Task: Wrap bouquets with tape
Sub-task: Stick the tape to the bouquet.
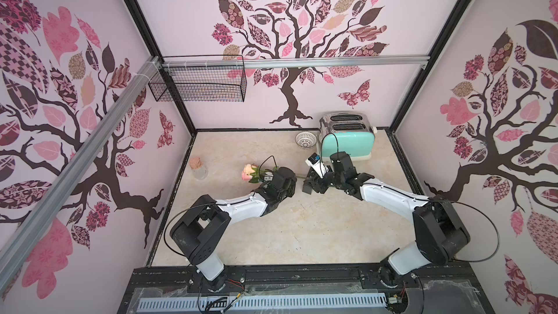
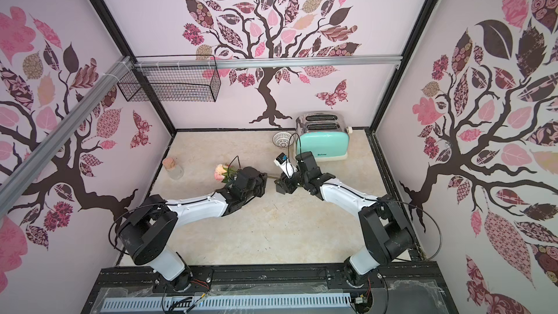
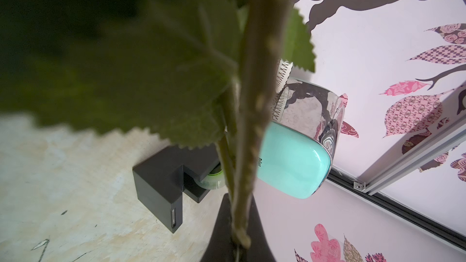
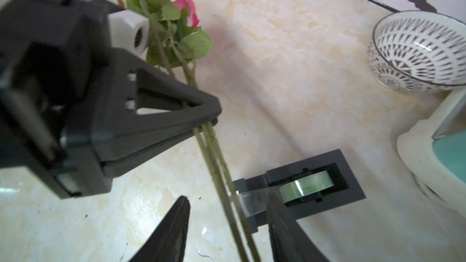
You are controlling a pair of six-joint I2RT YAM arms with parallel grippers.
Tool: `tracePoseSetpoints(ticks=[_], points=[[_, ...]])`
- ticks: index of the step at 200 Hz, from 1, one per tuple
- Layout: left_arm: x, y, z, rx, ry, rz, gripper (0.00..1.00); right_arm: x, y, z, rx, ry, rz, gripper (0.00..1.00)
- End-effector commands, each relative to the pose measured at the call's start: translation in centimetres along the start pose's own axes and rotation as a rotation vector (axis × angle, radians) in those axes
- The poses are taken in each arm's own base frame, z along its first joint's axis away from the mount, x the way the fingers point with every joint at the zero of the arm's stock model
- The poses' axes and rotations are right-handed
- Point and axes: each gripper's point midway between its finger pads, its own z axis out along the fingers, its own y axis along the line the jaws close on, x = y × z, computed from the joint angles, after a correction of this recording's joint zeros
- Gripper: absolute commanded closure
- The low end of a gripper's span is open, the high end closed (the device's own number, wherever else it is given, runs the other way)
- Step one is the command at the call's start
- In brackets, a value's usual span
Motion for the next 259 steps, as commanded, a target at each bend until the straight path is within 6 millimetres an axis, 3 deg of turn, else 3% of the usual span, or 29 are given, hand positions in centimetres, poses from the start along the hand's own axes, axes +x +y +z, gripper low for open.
tracePoseSetpoints(ticks=[1, 40, 86, 156, 206, 259], points=[[0.4, -2.1, -0.5, 0.058, 0.005, -0.002, 1.00, -2.8, 1.4, -2.2, -0.028, -0.093, -0.078, 0.44], [0.3, -2.0, -0.5, 0.058, 0.006, -0.002, 1.00, -5.0, 0.0, -3.4, 0.064, -0.154, -0.086, 0.43], [0.4, -1.9, -0.5, 0.056, 0.007, 0.000, 1.00, -5.6, -2.9, -2.7, 0.134, -0.134, -0.014, 0.47], [0.3, -2.2, -0.4, 0.061, 0.007, -0.002, 1.00, -1.5, -2.6, -0.1, 0.071, -0.003, -0.015, 0.59], [0.4, -2.4, -0.4, 0.064, 0.009, 0.001, 1.00, -0.1, -2.0, 0.3, 0.038, 0.038, -0.061, 0.65], [0.3, -2.4, -0.3, 0.062, 0.009, 0.001, 1.00, 0.5, -1.5, 0.5, 0.027, 0.068, -0.099, 0.65]])
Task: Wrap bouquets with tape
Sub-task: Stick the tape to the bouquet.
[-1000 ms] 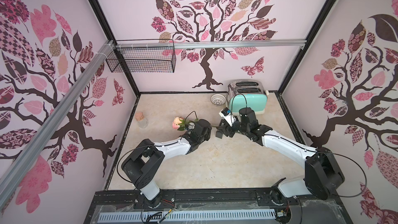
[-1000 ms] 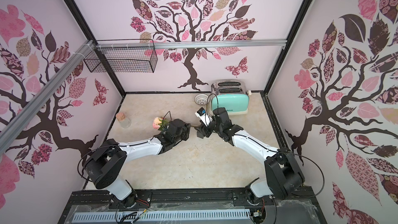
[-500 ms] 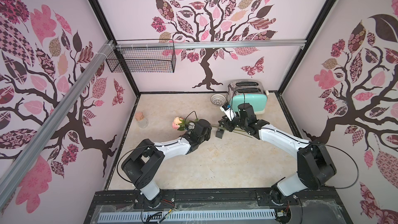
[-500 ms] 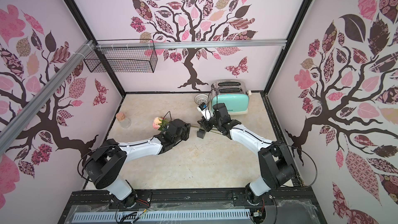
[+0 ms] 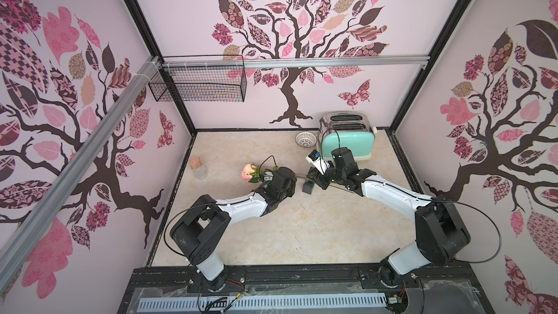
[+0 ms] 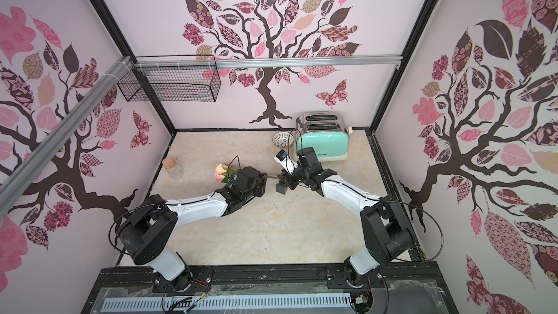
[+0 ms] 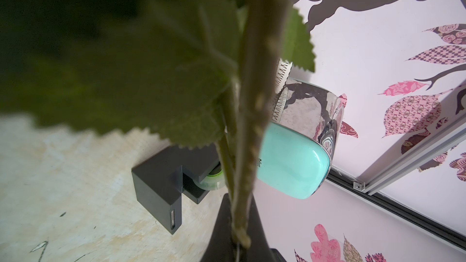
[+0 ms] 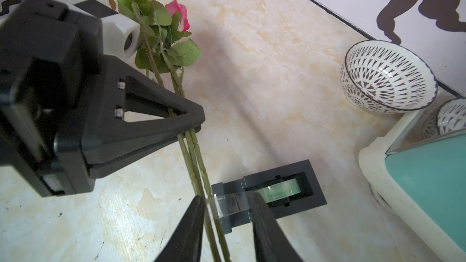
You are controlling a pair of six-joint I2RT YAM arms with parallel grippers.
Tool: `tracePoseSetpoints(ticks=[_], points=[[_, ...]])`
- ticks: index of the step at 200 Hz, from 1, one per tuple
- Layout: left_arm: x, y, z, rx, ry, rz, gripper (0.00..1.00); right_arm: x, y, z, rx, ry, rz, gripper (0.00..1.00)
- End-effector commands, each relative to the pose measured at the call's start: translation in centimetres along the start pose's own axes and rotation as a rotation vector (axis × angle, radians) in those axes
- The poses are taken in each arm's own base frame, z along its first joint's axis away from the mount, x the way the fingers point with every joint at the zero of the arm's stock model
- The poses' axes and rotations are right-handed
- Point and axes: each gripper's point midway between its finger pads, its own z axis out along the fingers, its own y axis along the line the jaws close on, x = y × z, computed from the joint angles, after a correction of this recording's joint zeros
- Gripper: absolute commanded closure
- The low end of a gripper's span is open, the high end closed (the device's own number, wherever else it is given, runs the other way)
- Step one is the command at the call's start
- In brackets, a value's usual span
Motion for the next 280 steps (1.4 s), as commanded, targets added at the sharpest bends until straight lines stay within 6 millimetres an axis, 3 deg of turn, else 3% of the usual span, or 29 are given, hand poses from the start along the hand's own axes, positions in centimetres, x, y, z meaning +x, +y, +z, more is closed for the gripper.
tracePoseSetpoints(ticks=[1, 64, 280], points=[[0.4, -2.3, -0.3, 0.058, 0.011, 0.000, 1.00, 1.7, 0.7, 0.8, -0.032, 0.052, -0.009, 0.65], [0.4, -2.3, -0.2, 0.060, 0.014, -0.004, 1.00, 2.1, 1.8, 1.6, -0.066, 0.086, -0.040, 0.64], [0.2, -2.4, 0.5, 0.063, 0.026, -0.011, 1.00, 2.7, 0.0, 2.9, 0.071, 0.121, -0.183, 0.71]])
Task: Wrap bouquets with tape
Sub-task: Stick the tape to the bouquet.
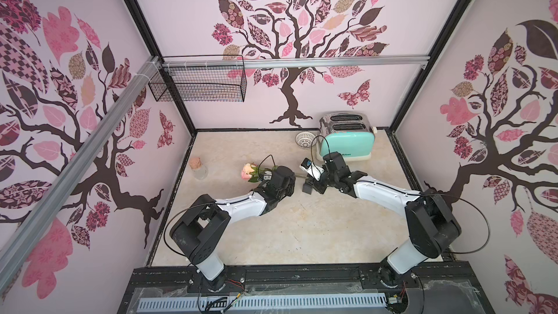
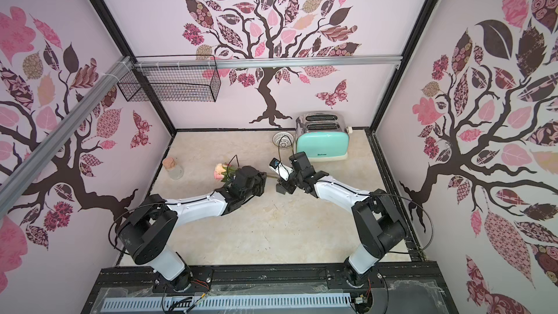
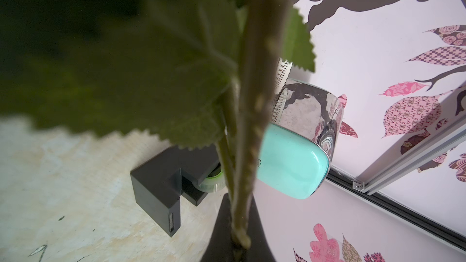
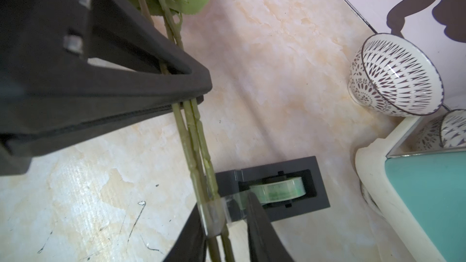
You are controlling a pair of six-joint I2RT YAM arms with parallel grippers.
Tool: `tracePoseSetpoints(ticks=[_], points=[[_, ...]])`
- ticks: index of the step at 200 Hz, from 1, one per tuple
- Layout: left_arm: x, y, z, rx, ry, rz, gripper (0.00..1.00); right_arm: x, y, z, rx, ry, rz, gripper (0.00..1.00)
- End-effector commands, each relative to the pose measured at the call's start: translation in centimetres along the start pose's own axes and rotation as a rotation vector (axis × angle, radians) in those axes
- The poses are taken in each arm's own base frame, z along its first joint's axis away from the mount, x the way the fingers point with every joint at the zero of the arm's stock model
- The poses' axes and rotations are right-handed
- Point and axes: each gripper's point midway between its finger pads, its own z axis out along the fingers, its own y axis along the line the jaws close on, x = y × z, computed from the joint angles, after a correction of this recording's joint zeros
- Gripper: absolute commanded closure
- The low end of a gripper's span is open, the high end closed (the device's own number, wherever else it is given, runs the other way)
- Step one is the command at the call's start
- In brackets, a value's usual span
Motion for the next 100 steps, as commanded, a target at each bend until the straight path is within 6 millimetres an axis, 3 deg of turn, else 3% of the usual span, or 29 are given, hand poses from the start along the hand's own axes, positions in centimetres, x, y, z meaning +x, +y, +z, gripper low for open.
tracePoseSetpoints(ticks=[1, 35, 62, 72, 100], points=[[0.54, -2.22, 0.38, 0.063, 0.018, -0.007, 1.00, 0.13, -0.13, 0.61, 0.011, 0.011, -0.021, 0.71], [0.59, -2.03, 0.59, 0.059, 0.021, -0.010, 1.00, -0.16, -0.29, 0.75, 0.015, 0.001, -0.020, 0.74], [0.59, -1.98, 0.63, 0.058, 0.023, -0.009, 1.00, 0.03, -0.27, 0.95, 0.015, 0.004, -0.020, 0.80], [0.57, -1.98, 0.63, 0.058, 0.022, -0.009, 1.00, 0.08, -0.21, 1.00, 0.012, 0.005, -0.021, 0.88], [0.52, -1.92, 0.71, 0.056, 0.021, -0.009, 1.00, 0.23, -0.36, 1.09, 0.020, 0.009, -0.019, 0.89]])
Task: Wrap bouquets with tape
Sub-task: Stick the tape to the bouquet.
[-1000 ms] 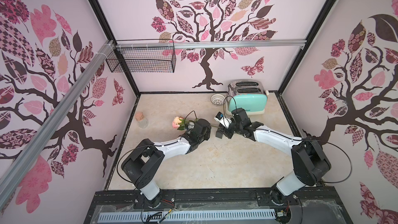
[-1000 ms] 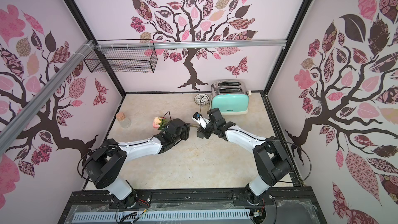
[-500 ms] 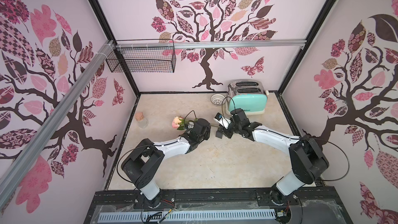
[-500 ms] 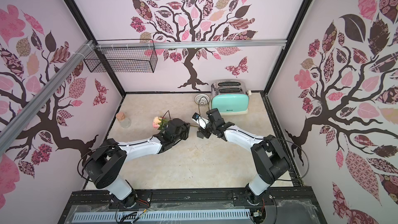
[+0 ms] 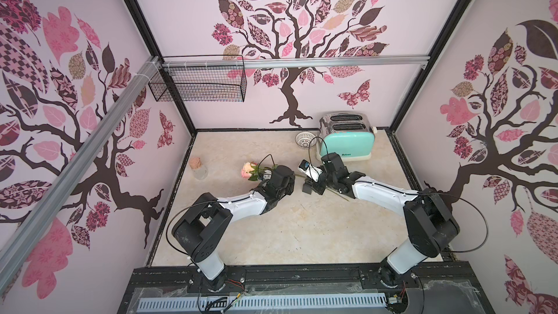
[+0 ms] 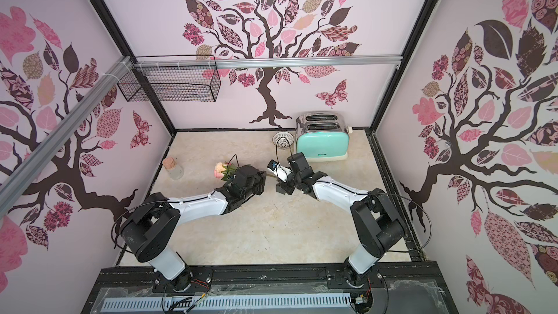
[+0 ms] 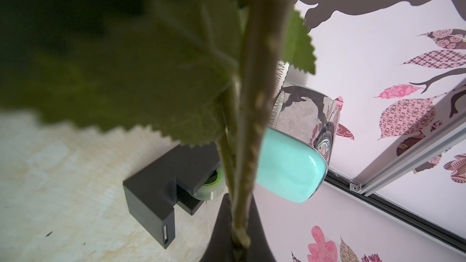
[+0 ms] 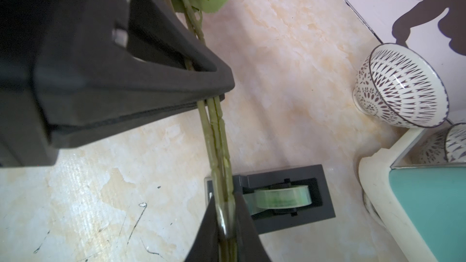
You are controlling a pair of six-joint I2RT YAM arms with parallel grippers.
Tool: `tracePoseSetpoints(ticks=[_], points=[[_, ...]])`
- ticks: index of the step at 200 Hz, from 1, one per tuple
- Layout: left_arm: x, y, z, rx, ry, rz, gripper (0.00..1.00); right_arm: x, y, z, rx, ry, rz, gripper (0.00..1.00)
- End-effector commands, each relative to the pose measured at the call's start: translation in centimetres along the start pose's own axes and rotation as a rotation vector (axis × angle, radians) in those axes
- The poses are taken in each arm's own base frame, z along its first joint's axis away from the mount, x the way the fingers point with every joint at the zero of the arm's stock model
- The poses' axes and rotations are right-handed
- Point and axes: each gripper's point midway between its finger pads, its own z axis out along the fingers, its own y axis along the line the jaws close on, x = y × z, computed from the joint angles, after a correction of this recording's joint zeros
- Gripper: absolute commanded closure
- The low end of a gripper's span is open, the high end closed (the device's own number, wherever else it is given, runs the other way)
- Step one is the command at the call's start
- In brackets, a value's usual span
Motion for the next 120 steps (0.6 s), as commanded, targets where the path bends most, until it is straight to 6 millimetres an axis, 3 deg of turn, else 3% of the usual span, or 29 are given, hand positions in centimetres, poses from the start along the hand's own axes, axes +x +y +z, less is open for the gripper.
tracePoseSetpoints(ticks=[1, 12, 88, 99, 120], points=[[0.8, -1.6, 0.2, 0.040, 0.023, -0.006, 1.00, 0.3, -0.6, 0.8, 0.020, 0.010, 0.016, 0.90], [0.8, -1.6, 0.2, 0.040, 0.024, -0.005, 1.00, 0.3, -0.7, 0.8, 0.026, 0.010, 0.016, 1.00], [0.7, -1.8, 0.0, 0.044, 0.025, 0.000, 1.00, 0.2, -1.0, 0.3, 0.055, -0.003, 0.013, 1.00], [0.7, -1.8, 0.0, 0.042, 0.025, 0.001, 1.00, 0.0, -1.1, 0.2, 0.064, -0.013, 0.019, 0.82], [0.6, -1.7, 0.0, 0.040, 0.022, 0.004, 1.00, -0.6, -1.3, -0.3, 0.072, -0.034, 0.020, 0.63]])
